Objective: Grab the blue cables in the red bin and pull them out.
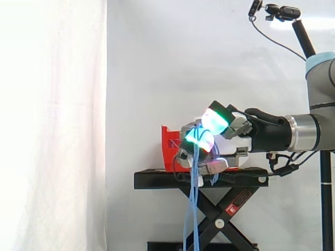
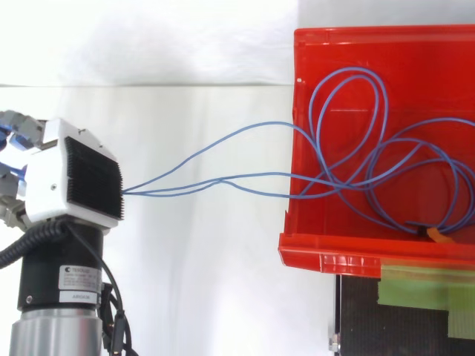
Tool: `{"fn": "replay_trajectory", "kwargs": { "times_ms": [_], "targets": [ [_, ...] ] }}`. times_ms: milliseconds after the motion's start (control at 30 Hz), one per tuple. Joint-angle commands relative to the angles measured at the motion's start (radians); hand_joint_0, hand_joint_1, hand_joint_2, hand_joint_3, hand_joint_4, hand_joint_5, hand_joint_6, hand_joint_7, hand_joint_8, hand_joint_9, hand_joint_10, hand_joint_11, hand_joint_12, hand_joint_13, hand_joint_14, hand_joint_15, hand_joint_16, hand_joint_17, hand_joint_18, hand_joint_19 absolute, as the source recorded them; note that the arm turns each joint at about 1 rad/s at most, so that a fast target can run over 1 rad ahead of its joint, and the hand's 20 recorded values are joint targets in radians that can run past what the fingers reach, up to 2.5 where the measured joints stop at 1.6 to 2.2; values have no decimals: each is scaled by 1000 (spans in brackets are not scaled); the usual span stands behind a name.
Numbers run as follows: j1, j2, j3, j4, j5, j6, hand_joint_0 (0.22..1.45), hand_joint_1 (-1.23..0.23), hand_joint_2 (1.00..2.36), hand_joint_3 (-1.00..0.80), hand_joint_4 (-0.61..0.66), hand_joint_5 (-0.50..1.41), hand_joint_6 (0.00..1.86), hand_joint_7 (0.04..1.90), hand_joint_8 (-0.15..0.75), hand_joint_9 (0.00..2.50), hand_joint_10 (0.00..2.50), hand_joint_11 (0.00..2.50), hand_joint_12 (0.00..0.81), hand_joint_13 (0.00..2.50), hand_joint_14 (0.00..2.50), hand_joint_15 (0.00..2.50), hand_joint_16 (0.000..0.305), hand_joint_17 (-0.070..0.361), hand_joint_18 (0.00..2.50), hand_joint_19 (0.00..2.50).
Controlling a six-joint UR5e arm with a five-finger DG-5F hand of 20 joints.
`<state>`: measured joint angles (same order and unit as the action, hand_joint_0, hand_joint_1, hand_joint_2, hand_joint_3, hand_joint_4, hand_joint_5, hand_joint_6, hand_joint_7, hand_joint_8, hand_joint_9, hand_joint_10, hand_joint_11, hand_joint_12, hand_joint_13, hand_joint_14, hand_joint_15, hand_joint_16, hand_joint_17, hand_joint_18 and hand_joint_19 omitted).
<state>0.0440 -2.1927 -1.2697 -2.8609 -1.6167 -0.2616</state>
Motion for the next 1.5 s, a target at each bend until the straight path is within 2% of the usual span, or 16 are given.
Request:
{"fn": "replay_trajectory", "kwargs": {
  "times_ms": [0, 33, 133, 167, 200, 333, 367, 500, 633, 700, 800, 1067, 1167, 1300, 1367, 1467],
  "targets": [
    [1, -1, 0, -3, 0, 3, 931, -776, 1000, -1000, -12, 885, 385, 762, 261, 863, 23, 928, 280, 1334, 4, 1596, 40, 91, 839, 809],
    [1, -1, 0, -3, 0, 3, 931, -776, 1000, -1000, -12, 885, 384, 769, 262, 867, 24, 922, 278, 1356, 0, 1651, 40, 90, 858, 841],
    [1, 1, 0, -3, -2, 3, 933, -776, 1000, -1000, -17, 884, 378, 776, 261, 880, 24, 941, 284, 1296, 433, 1586, 39, 88, 933, 947],
    [1, 1, 0, -3, -3, 3, 932, -776, 1000, -1000, -23, 881, 376, 773, 265, 897, 23, 962, 286, 1269, 672, 1509, 39, 87, 938, 979],
    [1, 1, 0, -3, -3, 3, 933, -775, 1000, -1000, -21, 876, 380, 774, 261, 918, 22, 991, 282, 1264, 683, 1523, 39, 88, 963, 1015],
    [1, 1, 0, -1, -5, 2, 923, -778, 1000, -1000, -43, 840, 405, 752, 260, 1007, 21, 1152, 289, 1200, 1274, 1329, 38, 85, 1048, 1168],
    [1, 1, 0, 0, -5, 0, 917, -781, 1000, -1000, -48, 830, 420, 734, 252, 1029, 20, 1194, 285, 1195, 1332, 1329, 38, 86, 1057, 1177],
    [4, 1, 0, 3, -6, -6, 909, -785, 1000, -1000, -47, 806, 446, 721, 246, 1081, 20, 1291, 285, 1190, 1363, 1348, 39, 87, 1063, 1146],
    [4, 1, 0, 11, -6, -6, 905, -788, 1000, -1000, -58, 800, 462, 706, 211, 1180, 1, 1635, 288, 1178, 1399, 1321, 39, 87, 1047, 1147],
    [5, 1, 1, 17, -6, -6, 905, -788, 1000, -1000, -57, 797, 465, 709, 208, 1180, 0, 1659, 288, 1177, 1400, 1324, 39, 87, 1049, 1137],
    [5, 1, 0, 18, -6, -6, 902, -788, 1000, -1000, -61, 794, 469, 703, 209, 1162, 112, 1652, 289, 1171, 1415, 1334, 39, 87, 1045, 1146],
    [8, 1, 1, 20, -12, -20, 786, -768, 1000, -1000, -66, 771, 492, 679, 213, 1114, 279, 1581, 294, 1138, 1476, 1265, 42, 94, 1029, 1125],
    [10, 1, 4, 25, -26, -35, 753, -767, 1000, -1000, -55, 737, 523, 649, 218, 1096, 234, 1559, 309, 1134, 1498, 1243, 44, 100, 1027, 1112],
    [10, 1, 10, 37, -43, -52, 691, -766, 1000, -1000, -48, 712, 578, 606, 239, 1072, 308, 1495, 333, 1136, 1477, 1193, 48, 108, 1039, 1090],
    [10, 1, 26, 37, -71, -75, 676, -768, 1000, -1000, -34, 706, 593, 591, 245, 1064, 337, 1476, 335, 1134, 1483, 1187, 50, 112, 1044, 1081],
    [10, 1, 29, 38, -83, -92, 662, -769, 1000, -1000, -34, 697, 613, 566, 256, 1049, 357, 1454, 343, 1131, 1484, 1161, 50, 113, 1047, 1078]
  ]
}}
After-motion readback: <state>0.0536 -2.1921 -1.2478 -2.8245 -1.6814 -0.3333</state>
